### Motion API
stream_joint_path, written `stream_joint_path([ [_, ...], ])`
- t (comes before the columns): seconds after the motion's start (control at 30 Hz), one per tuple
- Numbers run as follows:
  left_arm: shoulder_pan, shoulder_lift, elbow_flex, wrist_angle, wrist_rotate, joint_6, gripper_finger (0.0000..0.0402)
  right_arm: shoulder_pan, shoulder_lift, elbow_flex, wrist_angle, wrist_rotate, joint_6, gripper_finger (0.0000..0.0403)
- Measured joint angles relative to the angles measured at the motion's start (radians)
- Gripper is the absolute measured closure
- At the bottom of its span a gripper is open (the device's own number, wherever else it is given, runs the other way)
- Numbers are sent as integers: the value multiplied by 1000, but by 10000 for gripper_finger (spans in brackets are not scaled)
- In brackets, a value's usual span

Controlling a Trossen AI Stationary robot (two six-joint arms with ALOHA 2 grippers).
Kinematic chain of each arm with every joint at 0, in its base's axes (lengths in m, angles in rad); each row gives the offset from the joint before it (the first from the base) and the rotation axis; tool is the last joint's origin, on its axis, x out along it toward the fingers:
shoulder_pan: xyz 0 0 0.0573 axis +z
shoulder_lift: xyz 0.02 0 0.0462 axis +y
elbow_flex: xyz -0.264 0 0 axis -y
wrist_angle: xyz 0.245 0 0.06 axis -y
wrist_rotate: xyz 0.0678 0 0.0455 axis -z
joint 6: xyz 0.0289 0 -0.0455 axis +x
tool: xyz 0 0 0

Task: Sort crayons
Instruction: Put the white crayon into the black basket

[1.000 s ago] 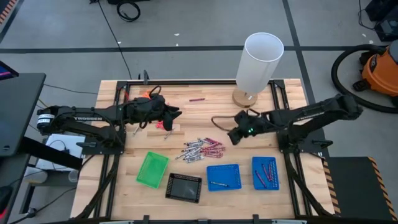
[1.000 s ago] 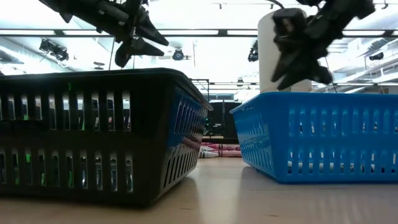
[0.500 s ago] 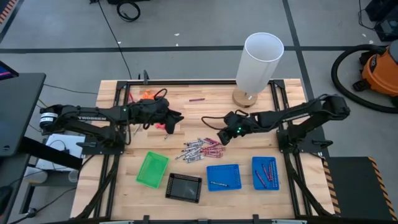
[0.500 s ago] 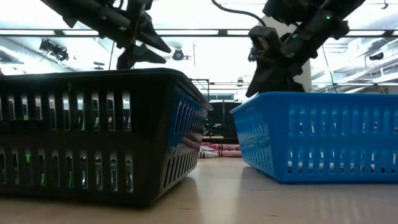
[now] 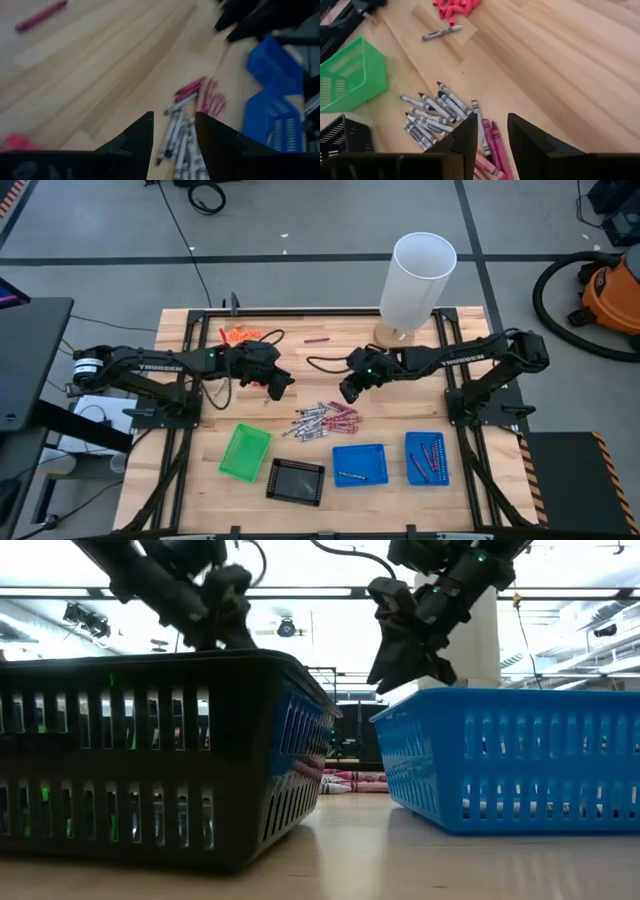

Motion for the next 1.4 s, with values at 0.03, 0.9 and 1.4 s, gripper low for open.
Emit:
stream_joint_path([
  [0.03,8,19,1,1,17,0,247,-3,-8,5,-18,0,0,289],
  [0.9,6,200,150,-524,-115,46,247,22,-51,40,-229,47,39,289],
  [1.4,-34,103,146,-543,-218,124,247,80,-51,40,-191,115,54,289],
])
